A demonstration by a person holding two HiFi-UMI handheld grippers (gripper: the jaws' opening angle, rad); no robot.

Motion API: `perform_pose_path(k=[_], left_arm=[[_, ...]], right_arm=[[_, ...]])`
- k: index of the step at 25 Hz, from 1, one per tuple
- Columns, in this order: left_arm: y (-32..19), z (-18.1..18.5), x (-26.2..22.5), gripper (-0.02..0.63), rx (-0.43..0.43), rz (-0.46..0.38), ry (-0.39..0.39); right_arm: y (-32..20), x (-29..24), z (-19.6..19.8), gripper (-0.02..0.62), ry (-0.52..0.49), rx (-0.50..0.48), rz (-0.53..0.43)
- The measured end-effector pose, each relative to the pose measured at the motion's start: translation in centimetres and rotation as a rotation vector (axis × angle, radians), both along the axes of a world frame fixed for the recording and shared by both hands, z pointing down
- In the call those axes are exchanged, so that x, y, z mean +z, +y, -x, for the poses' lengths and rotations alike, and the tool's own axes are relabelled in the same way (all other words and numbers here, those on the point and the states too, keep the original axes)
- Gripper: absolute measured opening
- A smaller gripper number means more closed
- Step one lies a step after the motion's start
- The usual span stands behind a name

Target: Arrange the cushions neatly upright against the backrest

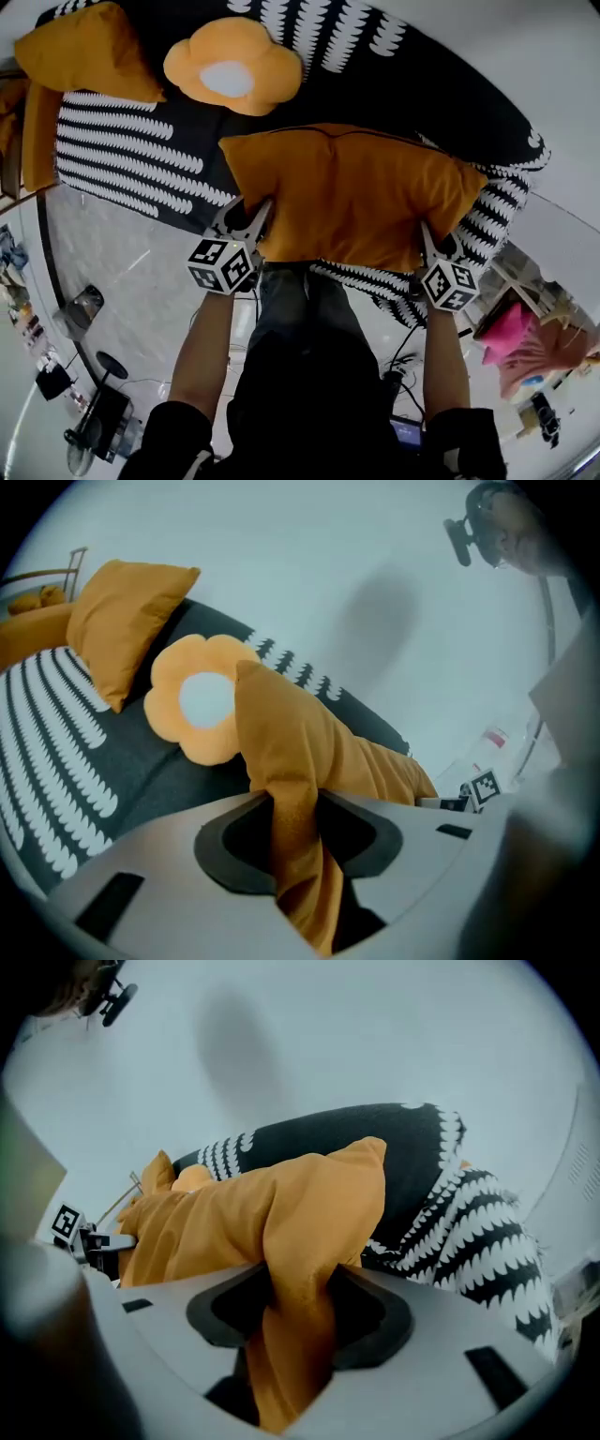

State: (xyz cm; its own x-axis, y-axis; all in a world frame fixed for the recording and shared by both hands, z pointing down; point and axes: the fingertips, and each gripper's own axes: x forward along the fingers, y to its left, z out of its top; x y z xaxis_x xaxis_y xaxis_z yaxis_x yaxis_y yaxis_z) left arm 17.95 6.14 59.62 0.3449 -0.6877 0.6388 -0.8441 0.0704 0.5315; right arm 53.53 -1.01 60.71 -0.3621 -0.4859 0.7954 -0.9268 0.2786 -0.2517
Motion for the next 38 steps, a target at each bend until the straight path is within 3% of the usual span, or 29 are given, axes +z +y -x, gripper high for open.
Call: perform_pose_path(k=[9, 16, 23, 27, 31, 34, 38], left_arm=[[-10.9, -2.7, -6.5, 0.152, 0.225, -0.167, -0.074], [-17.0, -4.9, -9.5, 0.167, 0.237, -0.292, -0.083], [-21.9, -6.1, -10.0, 0.172, 0.261, -0.361, -0.095], [-23.1, -6.0, -8.2, 0.193, 0.252, -0.340, -0.116], [-22.2, -3.7, -6.1, 0.243, 0.233, -0.257, -0.186], [-21.3, -2.8, -3.8, 0.262, 0.182, -0.189, -0.196], [-21.9, -3.8, -2.4, 0.279, 0.116, -0.189, -0.210]], right_arm=[[-2.7, -5.4, -3.7, 0.233, -0.052, 0.237, -0.174], [-7.3, -8.9, -6.2, 0.242, -0.059, 0.299, -0.333], [-11.9, -8.8, -7.5, 0.256, -0.074, 0.317, -0.405], [-13.3, -7.1, -8.1, 0.273, -0.059, 0.319, -0.399], [-13.0, -5.5, -6.7, 0.314, -0.026, 0.318, -0.341], [-11.8, -3.4, -6.1, 0.336, -0.013, 0.333, -0.298], [-12.1, -1.7, -7.8, 0.347, 0.007, 0.368, -0.301]])
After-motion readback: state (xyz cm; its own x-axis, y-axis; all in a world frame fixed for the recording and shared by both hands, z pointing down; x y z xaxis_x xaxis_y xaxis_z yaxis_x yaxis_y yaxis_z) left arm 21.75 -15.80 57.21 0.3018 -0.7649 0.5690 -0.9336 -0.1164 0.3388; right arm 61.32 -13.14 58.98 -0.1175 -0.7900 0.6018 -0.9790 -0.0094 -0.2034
